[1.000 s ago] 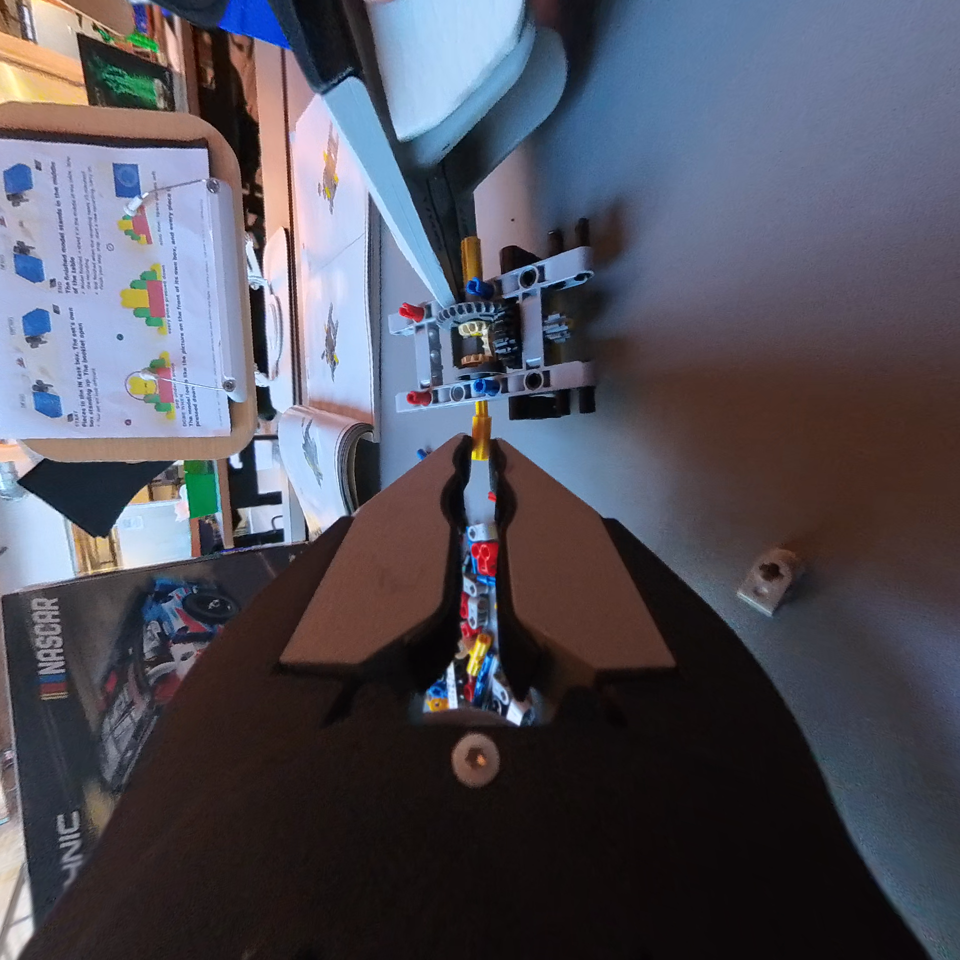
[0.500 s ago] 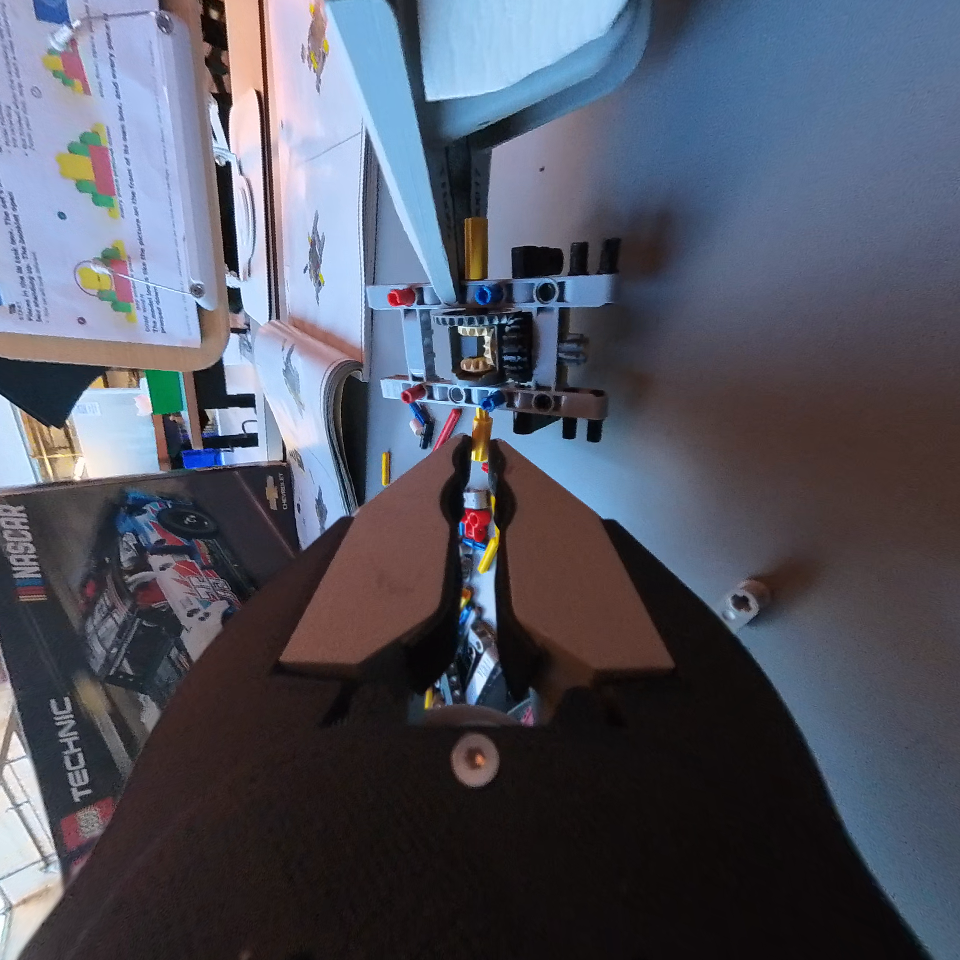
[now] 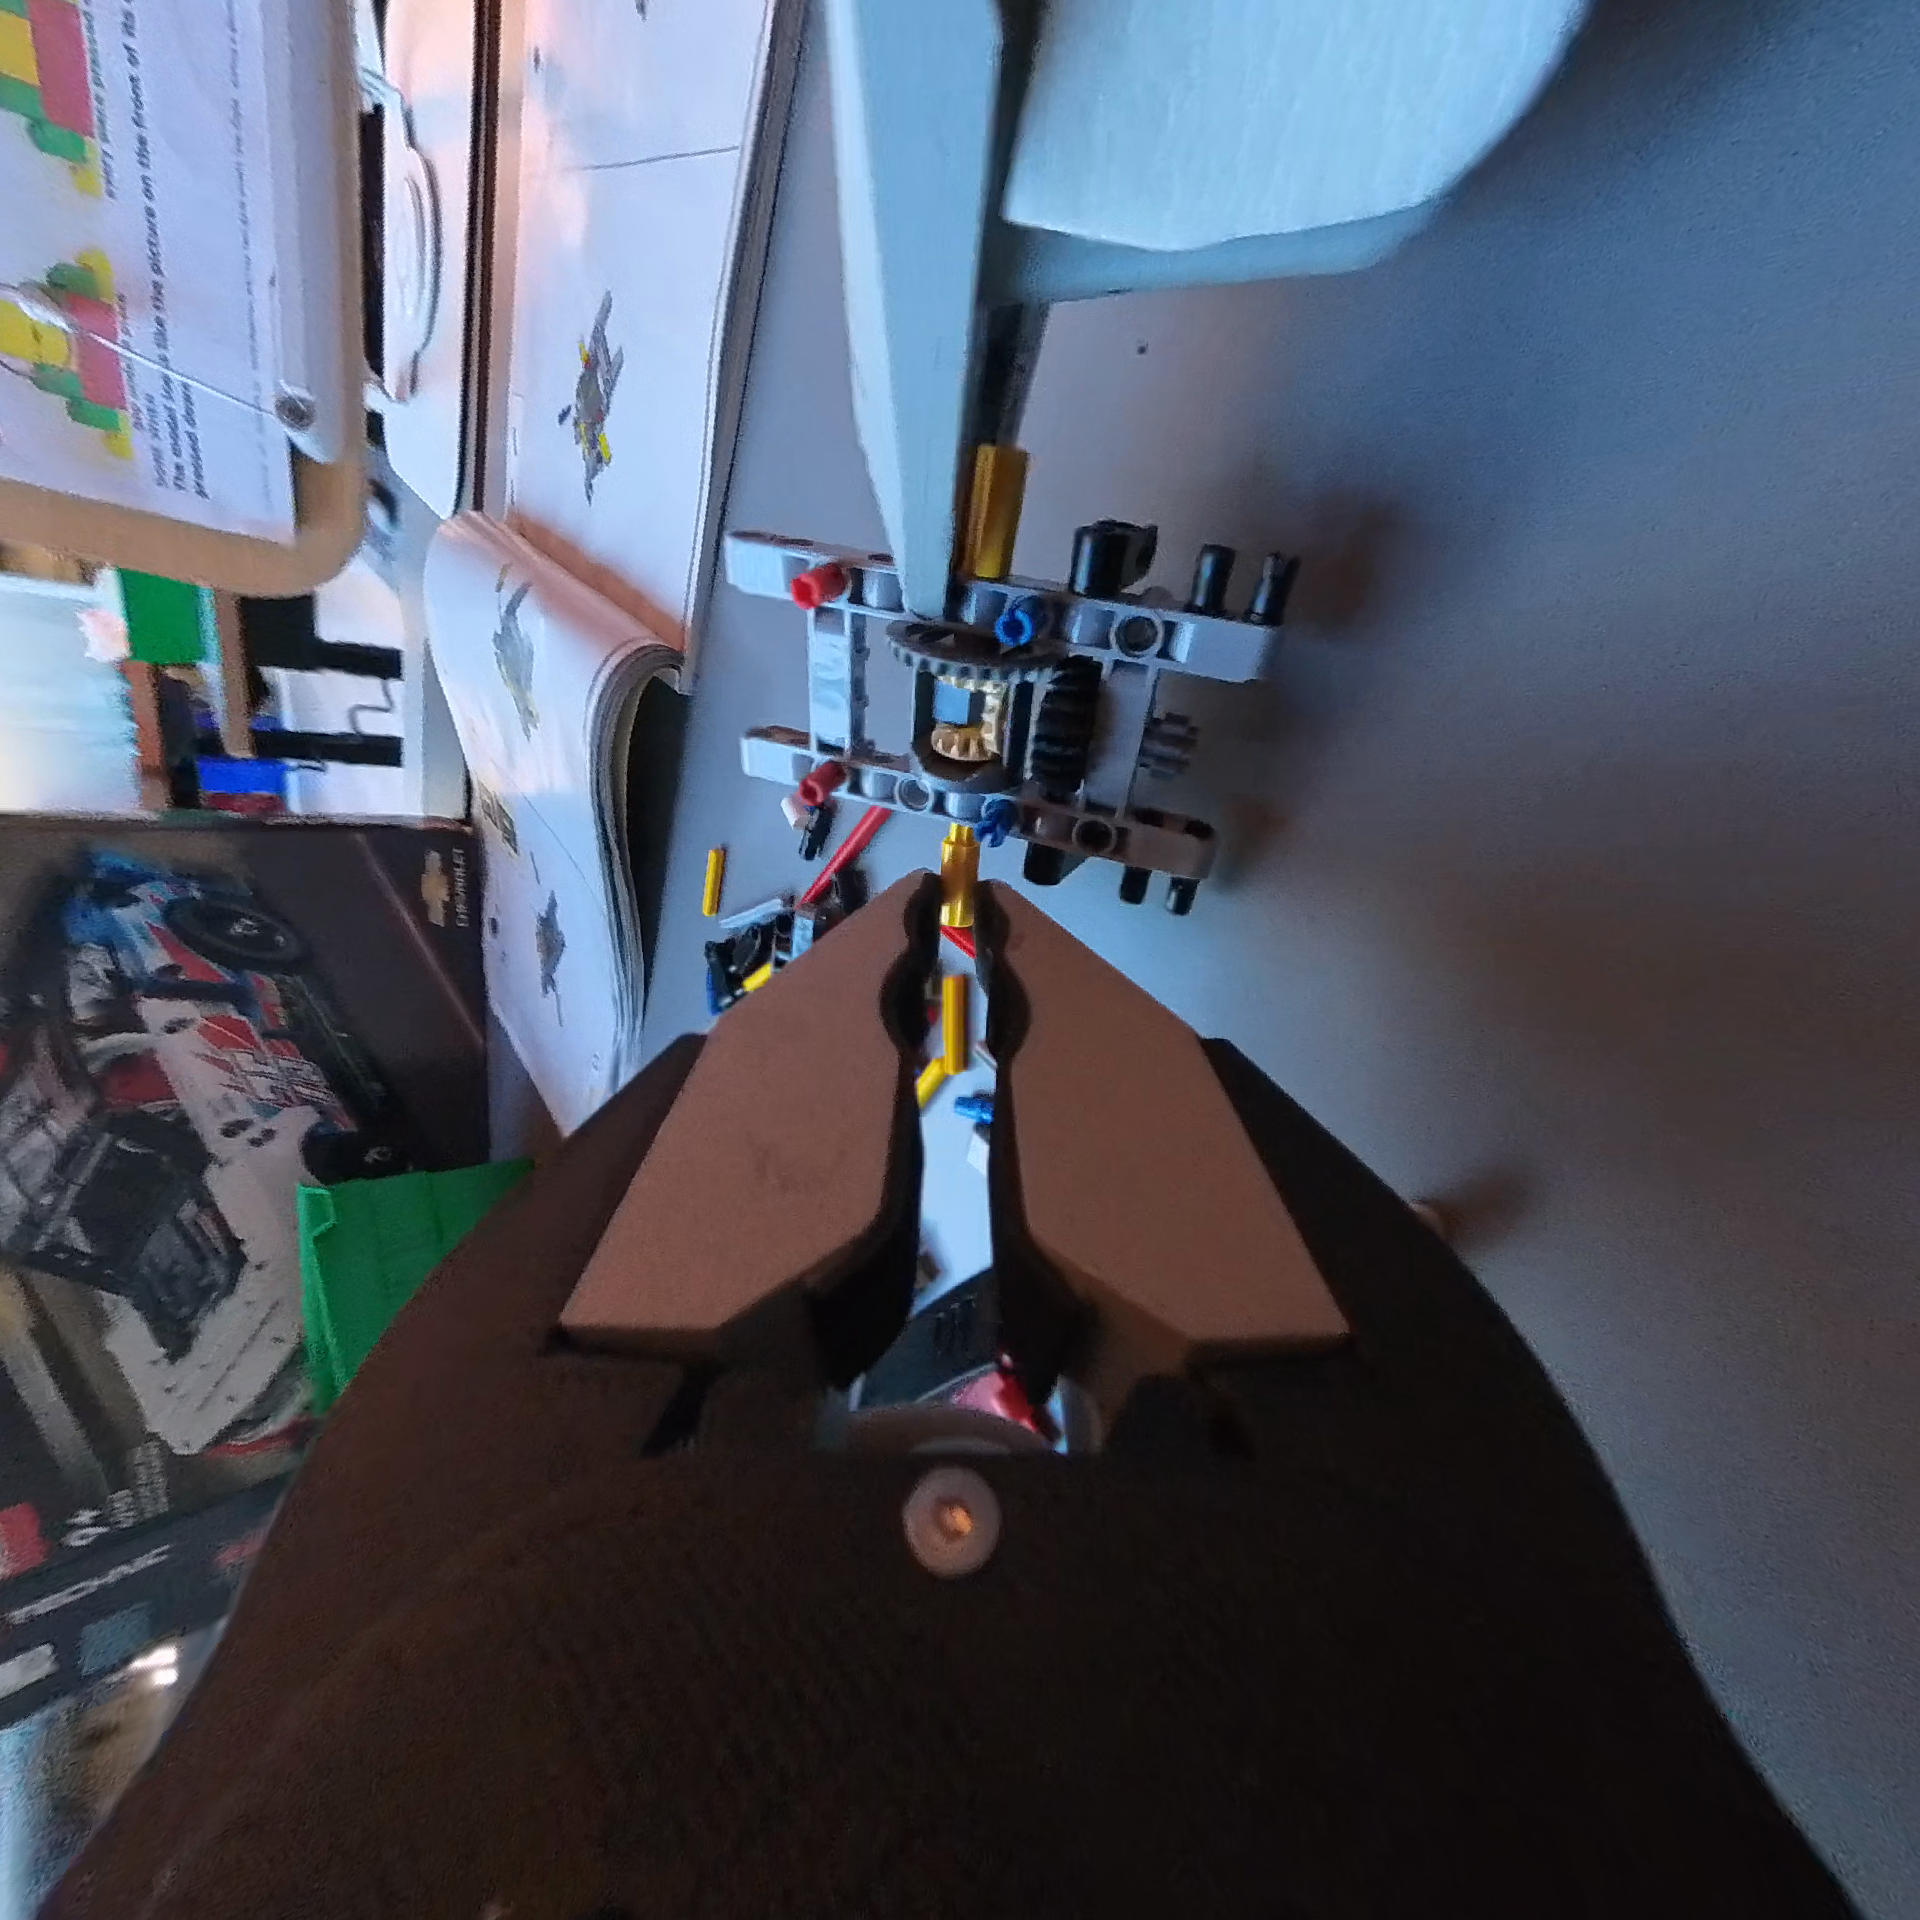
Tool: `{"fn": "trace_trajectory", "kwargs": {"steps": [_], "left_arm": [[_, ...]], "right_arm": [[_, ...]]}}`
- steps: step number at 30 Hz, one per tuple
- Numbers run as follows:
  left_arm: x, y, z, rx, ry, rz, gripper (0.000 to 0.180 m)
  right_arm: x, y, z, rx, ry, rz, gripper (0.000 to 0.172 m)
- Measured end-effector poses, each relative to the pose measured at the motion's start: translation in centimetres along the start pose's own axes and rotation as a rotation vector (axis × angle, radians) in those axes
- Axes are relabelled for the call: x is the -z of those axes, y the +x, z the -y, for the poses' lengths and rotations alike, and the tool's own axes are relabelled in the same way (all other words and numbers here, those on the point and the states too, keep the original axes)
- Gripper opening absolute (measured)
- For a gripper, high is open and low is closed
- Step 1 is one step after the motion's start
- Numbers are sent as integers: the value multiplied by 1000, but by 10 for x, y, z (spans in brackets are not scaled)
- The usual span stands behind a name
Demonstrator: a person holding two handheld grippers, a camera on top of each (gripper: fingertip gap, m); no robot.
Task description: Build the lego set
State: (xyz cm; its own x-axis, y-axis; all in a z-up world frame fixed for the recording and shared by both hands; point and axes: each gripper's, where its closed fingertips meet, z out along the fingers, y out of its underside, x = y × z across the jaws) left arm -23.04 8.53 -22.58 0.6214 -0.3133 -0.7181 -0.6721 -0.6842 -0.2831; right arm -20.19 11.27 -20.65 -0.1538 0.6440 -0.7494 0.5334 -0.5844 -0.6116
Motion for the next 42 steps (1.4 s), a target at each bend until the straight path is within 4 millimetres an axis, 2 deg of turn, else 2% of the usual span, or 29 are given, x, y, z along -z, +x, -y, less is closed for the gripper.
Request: {"fn": "trace_trajectory", "kwargs": {"steps": [8, 16, 22, 29, 34, 37, 39, 42], "left_arm": [[-3, -5, 2, -167, 44, 91, 3], [-9, -5, 5, -72, 10, 68, 3], [-10, -6, 7, 69, 26, 26, 3], [-11, -6, 9, 61, 58, 44, 3], [4, -3, 14, 138, 213, -78, 10], [10, -3, 0, 218, 220, -205, 23], [13, -2, -10, 266, 247, -315, 19], [24, 3, -8, 417, 375, -597, 7]], "right_arm": [[1, 1, 3, -15, 11, 10, 4], [2, 4, 6, -38, 36, 4, 4], [1, 5, 7, -47, 38, 4, 4], [3, 5, 9, -76, 39, 28, 4], [3, 1, 7, -73, 18, 68, 4], [4, -2, 7, -76, 3, 106, 4], [7, -6, 8, -74, -5, 152, 4], [11, -13, 10, -48, -17, 220, 4]]}}
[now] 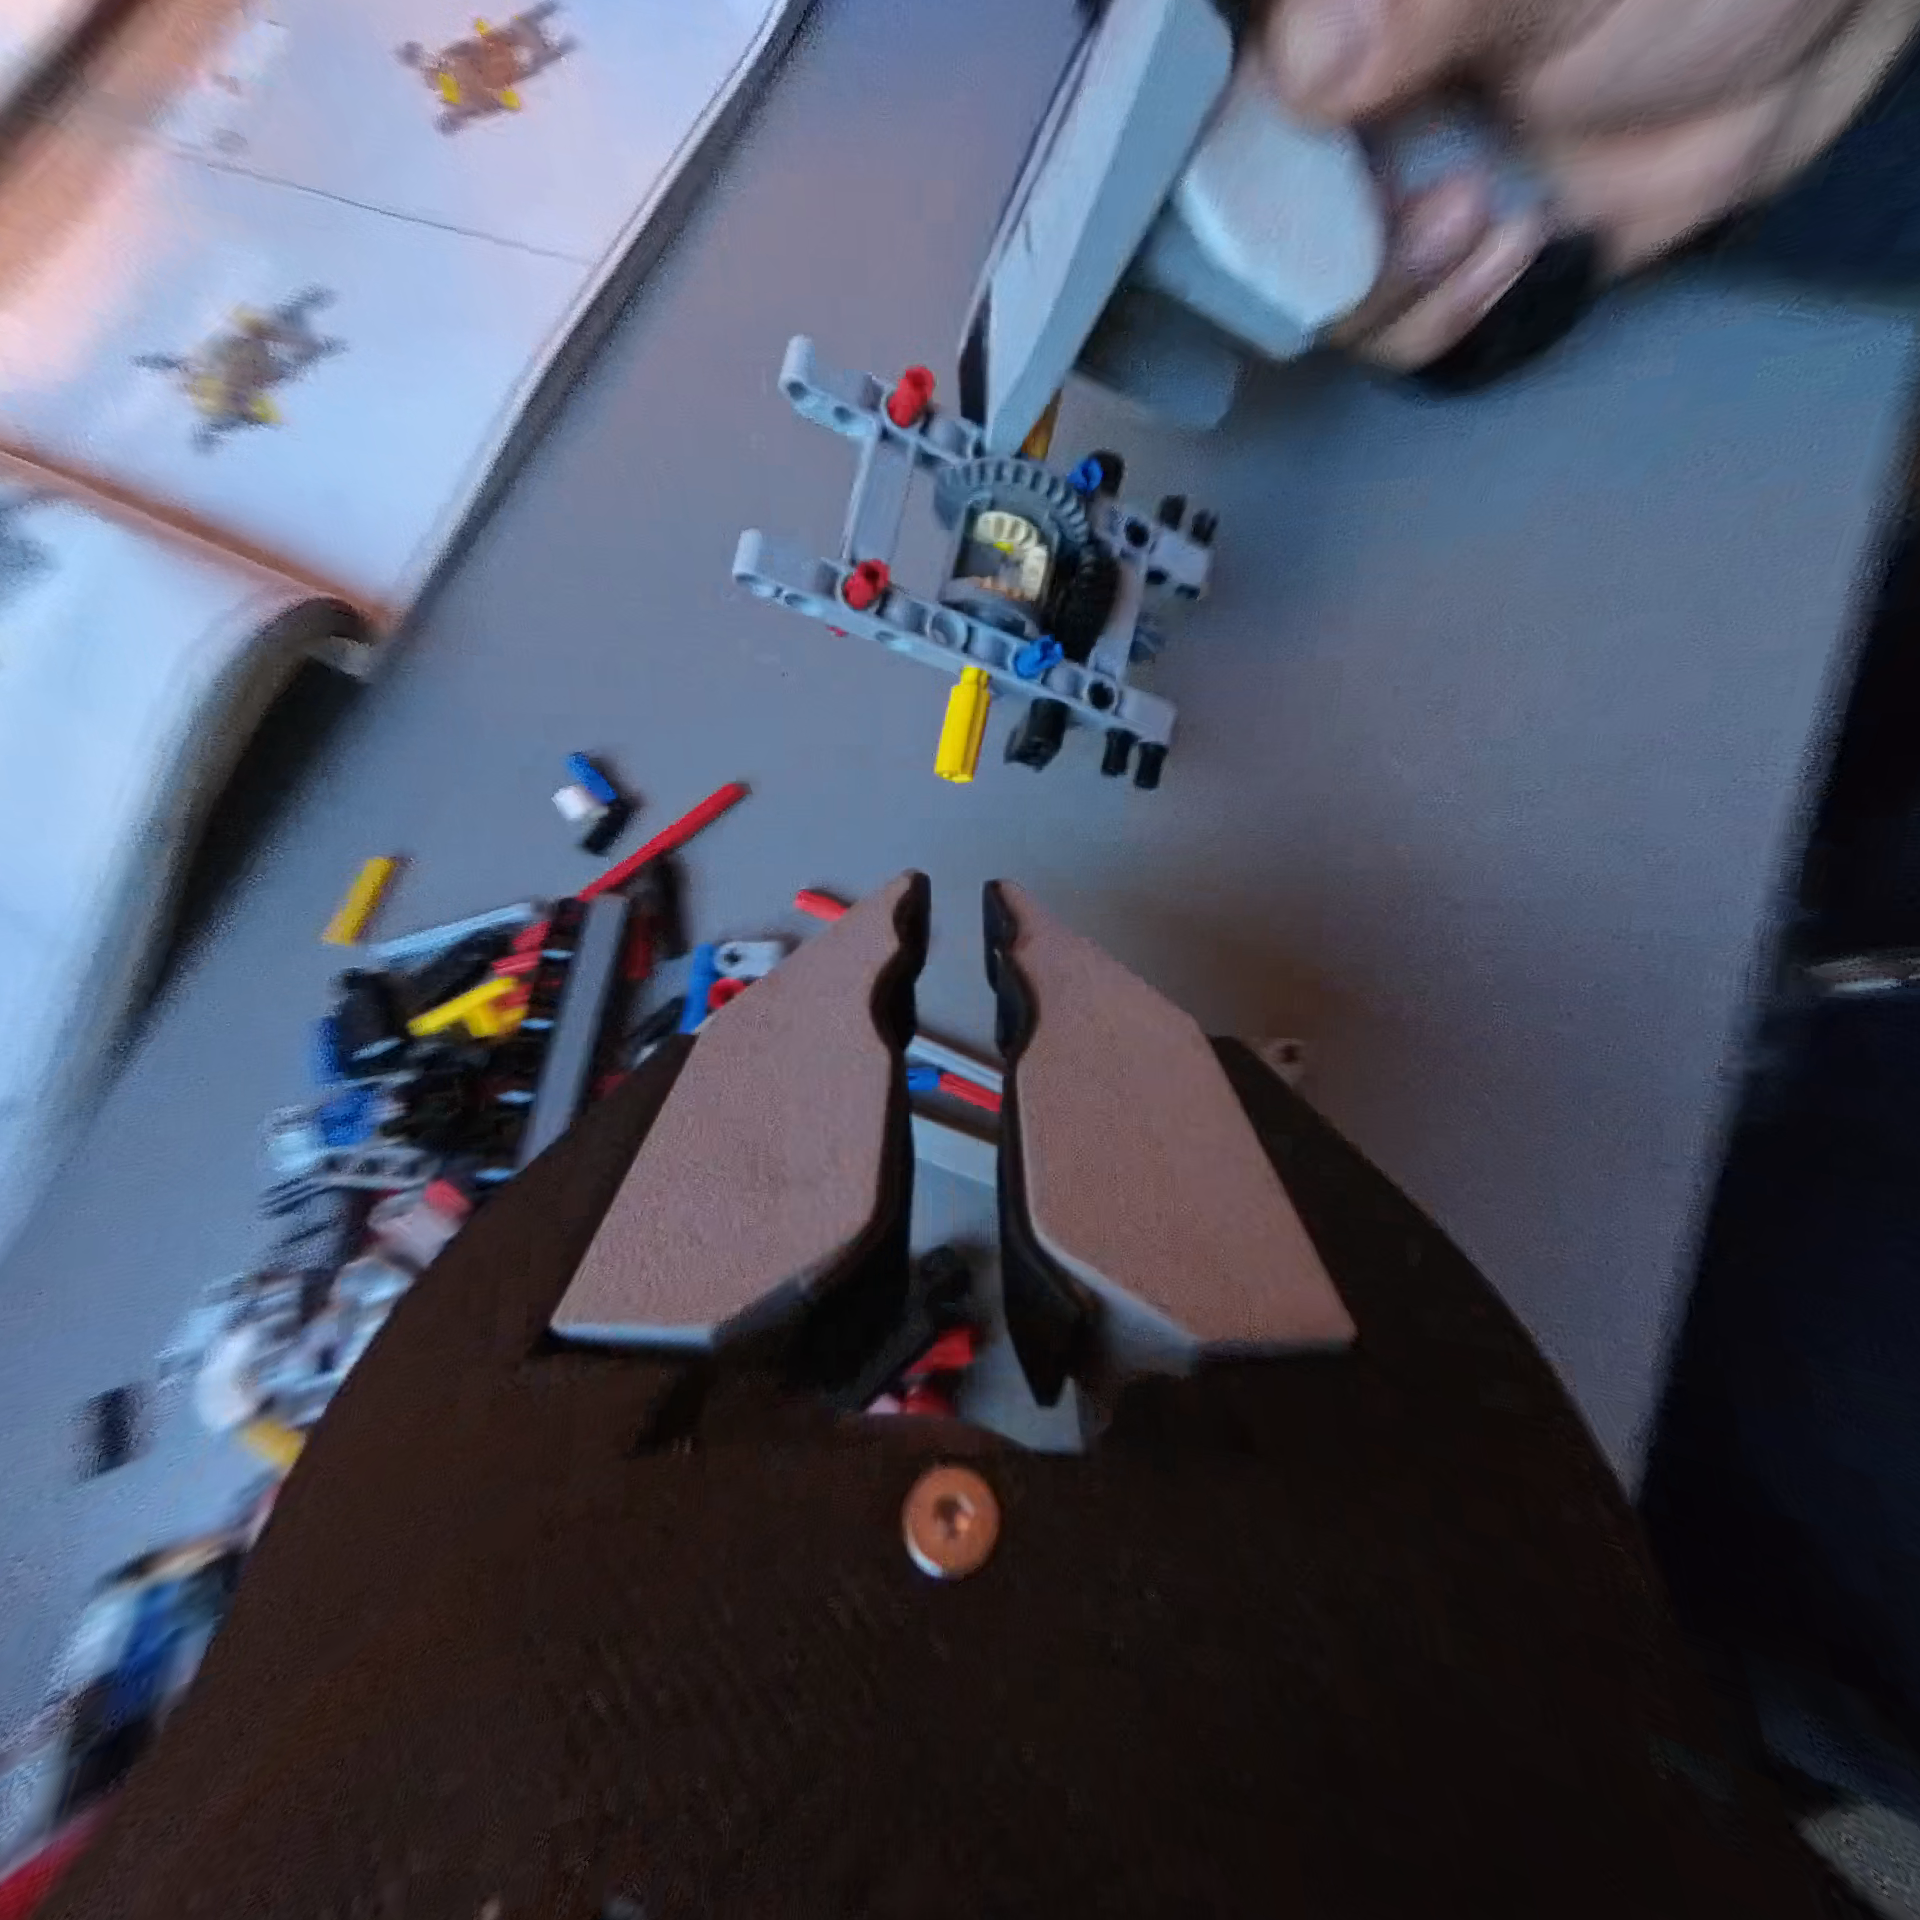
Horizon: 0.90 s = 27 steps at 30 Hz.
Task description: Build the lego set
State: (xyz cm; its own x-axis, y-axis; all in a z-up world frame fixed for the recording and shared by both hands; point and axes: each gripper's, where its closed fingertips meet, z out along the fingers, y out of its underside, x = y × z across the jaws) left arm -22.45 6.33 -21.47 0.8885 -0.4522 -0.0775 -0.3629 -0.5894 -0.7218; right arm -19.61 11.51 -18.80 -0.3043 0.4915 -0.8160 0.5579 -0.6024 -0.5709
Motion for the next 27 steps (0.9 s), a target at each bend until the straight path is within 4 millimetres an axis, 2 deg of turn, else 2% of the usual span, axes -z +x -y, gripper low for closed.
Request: {"fn": "trace_trajectory", "kwargs": {"steps": [3, 6, 8, 10, 13, 17, 21, 27], "left_arm": [[9, 11, 15, 234, 124, -316, 7], [12, 9, 24, 334, 186, -445, 9], [14, 16, 29, 360, 194, -518, 22], [15, 20, 32, 380, 197, -563, 18], [10, 21, 32, 393, 187, -572, 4], [4, 21, 28, 406, 150, -550, 4], [3, 22, 33, 435, 180, -497, 4], [-6, 22, 28, 501, 183, -467, 4]], "right_arm": [[1, -14, 1, 74, -9, 82, 4], [2, -20, -1, 128, -28, 105, 4], [2, -21, -1, 168, -36, 98, 4], [2, -21, -1, 186, -42, 99, 4], [1, -22, -3, 191, -58, 106, 4], [1, -20, -3, 197, -58, 86, 4], [5, -21, -2, 189, -43, 98, 4], [4, -17, -3, 182, -52, 74, 4]]}}
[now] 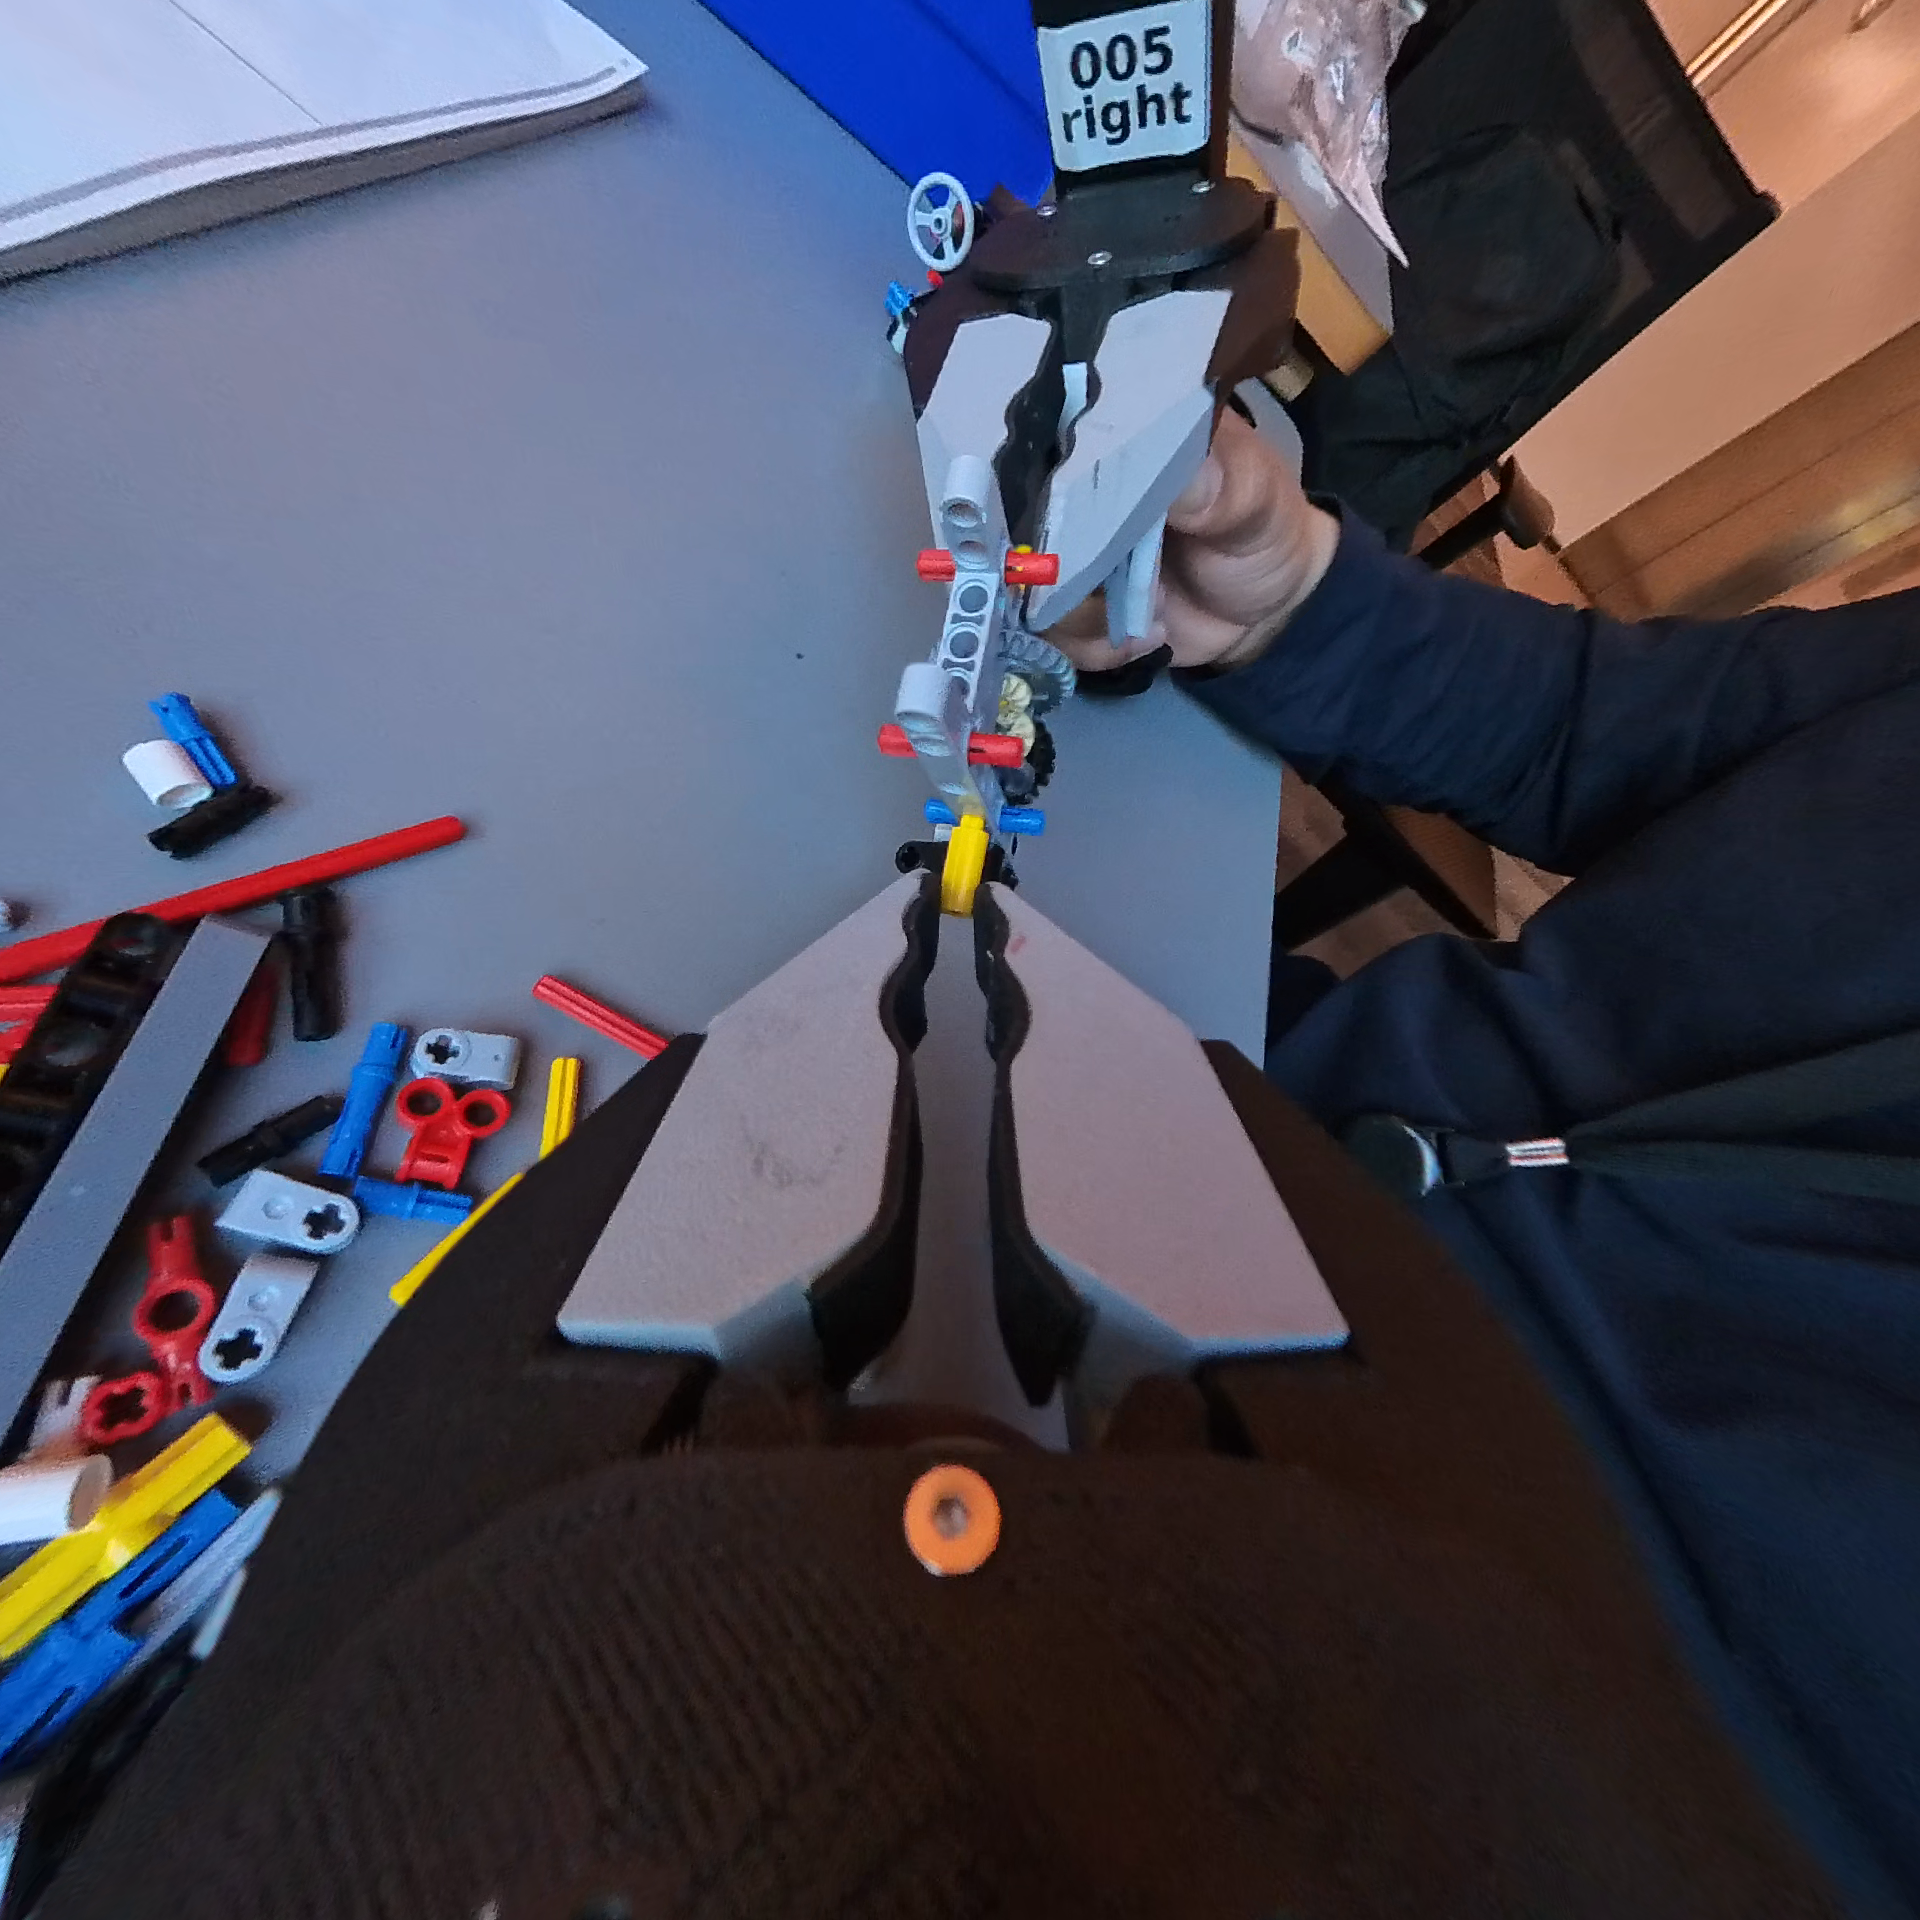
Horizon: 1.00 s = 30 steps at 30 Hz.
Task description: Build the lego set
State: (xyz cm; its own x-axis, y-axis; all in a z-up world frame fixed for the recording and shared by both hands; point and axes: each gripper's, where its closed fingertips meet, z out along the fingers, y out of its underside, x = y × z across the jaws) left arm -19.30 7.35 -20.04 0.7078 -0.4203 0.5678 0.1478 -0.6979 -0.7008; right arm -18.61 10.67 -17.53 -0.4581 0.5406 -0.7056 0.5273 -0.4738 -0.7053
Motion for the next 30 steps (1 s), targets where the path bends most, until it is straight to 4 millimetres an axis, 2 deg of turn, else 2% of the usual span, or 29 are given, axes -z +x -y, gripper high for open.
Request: {"fn": "trace_trajectory", "kwargs": {"steps": [16, 18, 22, 26, 30], "left_arm": [[-9, -1, 0, 60, 26, -46, 3], [-14, -2, -3, 58, 5, -44, 3], [-33, 11, -12, 20, -68, -48, 4], [-27, 3, 0, 15, -22, 21, 4], [-12, -1, 17, -63, 30, 141, 3]], "right_arm": [[0, 6, 1, -77, 7, -3, 5], [-1, 6, 2, -70, 10, -5, 5], [-3, 6, 0, -60, -6, -13, 4], [5, 3, 10, -53, 69, 7, 5], [23, -13, 26, 22, 184, 43, 4]]}}
